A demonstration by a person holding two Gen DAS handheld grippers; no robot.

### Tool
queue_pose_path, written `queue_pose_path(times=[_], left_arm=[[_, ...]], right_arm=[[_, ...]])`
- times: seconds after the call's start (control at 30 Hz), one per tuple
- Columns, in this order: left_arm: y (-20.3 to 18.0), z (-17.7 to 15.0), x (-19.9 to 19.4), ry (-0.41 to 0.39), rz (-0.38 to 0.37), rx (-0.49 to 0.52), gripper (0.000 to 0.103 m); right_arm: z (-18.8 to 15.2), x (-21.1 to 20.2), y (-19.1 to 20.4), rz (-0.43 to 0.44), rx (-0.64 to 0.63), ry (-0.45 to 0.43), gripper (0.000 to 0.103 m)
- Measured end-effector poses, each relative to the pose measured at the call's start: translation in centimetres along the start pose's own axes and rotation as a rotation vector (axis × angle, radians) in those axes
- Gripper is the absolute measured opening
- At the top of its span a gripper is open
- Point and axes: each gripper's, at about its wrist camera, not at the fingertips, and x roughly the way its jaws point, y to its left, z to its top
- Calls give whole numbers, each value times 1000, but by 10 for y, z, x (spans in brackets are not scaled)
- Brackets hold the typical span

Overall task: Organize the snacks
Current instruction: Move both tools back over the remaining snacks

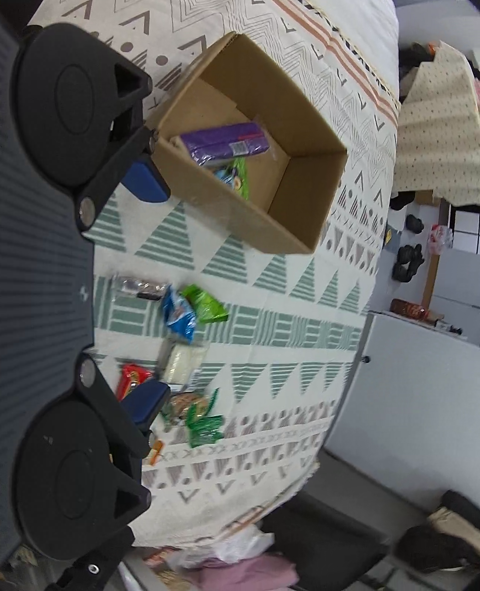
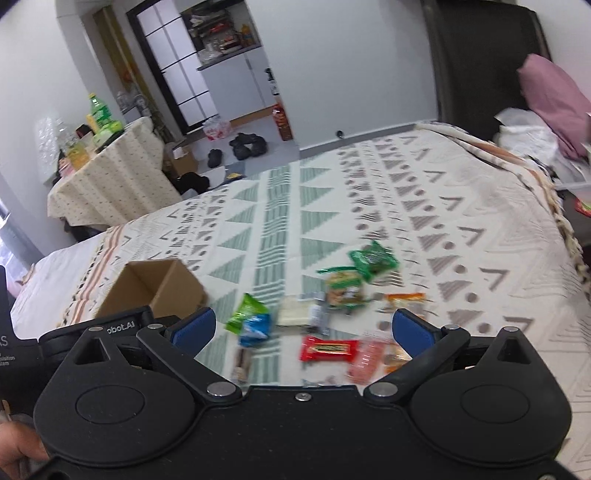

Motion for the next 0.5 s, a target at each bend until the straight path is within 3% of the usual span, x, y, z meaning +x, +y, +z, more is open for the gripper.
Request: queue_pose_path(times=[0.13,0.3,0.5], left_arm=[[-13,-3,3,47,61,-20,103],[-17,7,5,121,88,-134,103],[-29,5,17,104,124,-93,103]], right_arm=[[-5,-2,-26,1,48,13,103],[-10,-2,-57,6,131,25,103],[-14,6,-83,8,196,35,97]])
